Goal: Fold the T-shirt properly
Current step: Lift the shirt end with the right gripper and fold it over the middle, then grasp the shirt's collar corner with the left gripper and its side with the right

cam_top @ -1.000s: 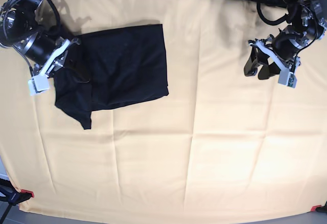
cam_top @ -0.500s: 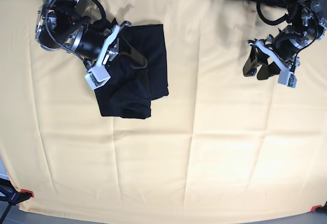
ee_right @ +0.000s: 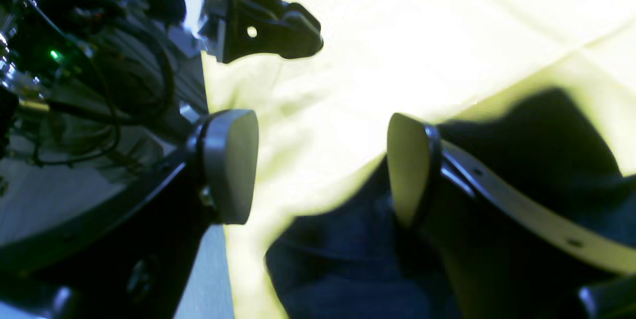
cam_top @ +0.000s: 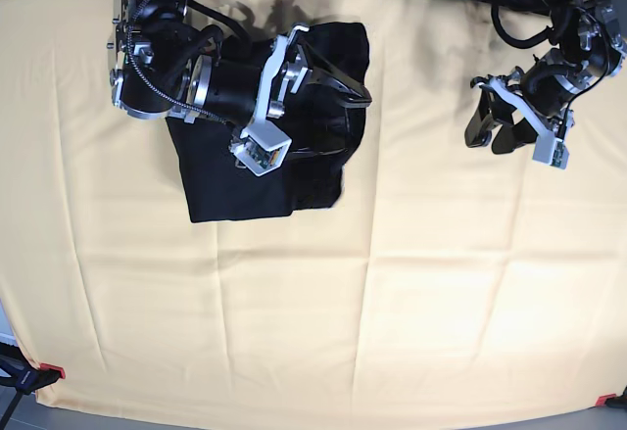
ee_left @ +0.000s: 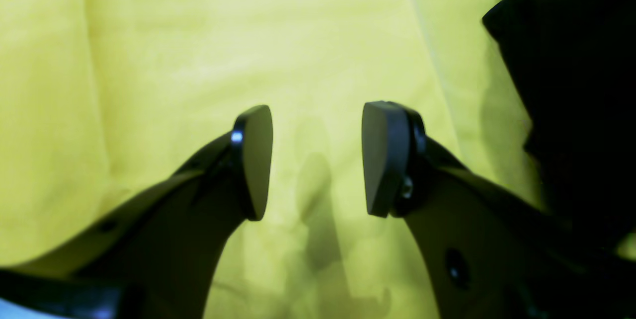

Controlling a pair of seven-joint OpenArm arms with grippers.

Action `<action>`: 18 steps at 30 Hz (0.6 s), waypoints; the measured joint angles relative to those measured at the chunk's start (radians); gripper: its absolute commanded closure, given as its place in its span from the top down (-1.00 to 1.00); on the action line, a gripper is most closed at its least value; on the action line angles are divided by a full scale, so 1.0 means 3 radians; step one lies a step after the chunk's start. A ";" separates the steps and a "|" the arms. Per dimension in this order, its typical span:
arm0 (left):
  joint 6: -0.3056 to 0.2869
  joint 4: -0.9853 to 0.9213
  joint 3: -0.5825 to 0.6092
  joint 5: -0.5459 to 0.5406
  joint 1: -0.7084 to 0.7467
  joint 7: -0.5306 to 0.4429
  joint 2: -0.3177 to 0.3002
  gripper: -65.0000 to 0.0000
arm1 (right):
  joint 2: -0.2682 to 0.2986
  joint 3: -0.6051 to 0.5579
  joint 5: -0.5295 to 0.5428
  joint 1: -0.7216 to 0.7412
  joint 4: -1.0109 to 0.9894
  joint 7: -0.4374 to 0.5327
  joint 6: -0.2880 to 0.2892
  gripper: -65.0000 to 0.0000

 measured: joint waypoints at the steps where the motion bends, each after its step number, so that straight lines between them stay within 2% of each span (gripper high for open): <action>1: 0.0000 0.0000 0.0000 0.0000 -0.0001 0.0000 0.0000 -0.05 | 0.0001 -0.0009 -0.0009 -0.0008 0.0000 -0.0023 0.0000 0.30; 5: -0.0001 0.0000 0.0000 0.0000 -0.0001 0.0000 0.0001 -0.05 | 0.0001 0.0025 -0.0006 0.0003 0.0000 -0.0033 0.0001 0.30; 8: 0.0000 0.0000 0.0000 0.0001 0.0001 0.0001 0.0000 -0.07 | 0.0000 0.0192 -0.0023 0.0000 0.0061 -0.0041 0.0000 0.27; 9: 0.0000 0.0000 0.0000 0.0000 0.0000 0.0000 0.0001 -0.20 | 0.0000 0.0268 -0.0019 0.0001 0.0109 -0.0020 0.0000 0.24; 10: -0.0003 0.0000 0.0000 0.0000 0.0000 0.0001 0.0000 -0.50 | 0.0000 0.0357 -0.0018 0.0001 0.0163 0.0045 0.0001 0.14; 11: -0.0036 0.0000 0.0000 -0.0031 -0.0001 0.0024 -0.0003 -0.96 | 0.0000 0.0458 -0.0005 0.0003 0.0216 0.0104 0.0000 -0.05; 13: -0.0135 0.0000 0.0000 -0.0254 0.0003 0.0182 -0.0043 -1.00 | 0.0001 0.0666 0.0005 0.0011 0.0295 0.0165 0.0000 -0.74; 14: -0.0217 0.0000 0.0000 -0.0359 0.0006 0.0201 -0.0061 -1.00 | 0.0015 0.0754 0.0006 0.0033 0.0306 0.0154 0.0001 -1.00; 16: -0.0310 0.0000 -0.0001 -0.0713 0.0006 0.0292 -0.0085 -1.00 | 0.0058 0.0908 -0.0005 0.0064 0.0306 0.0159 0.0001 -1.00; 18: -0.0495 0.0000 0.0000 -0.1194 0.0004 0.0470 -0.0090 -1.00 | 0.0175 0.1011 0.0006 0.0058 0.0306 0.0205 0.0001 -1.00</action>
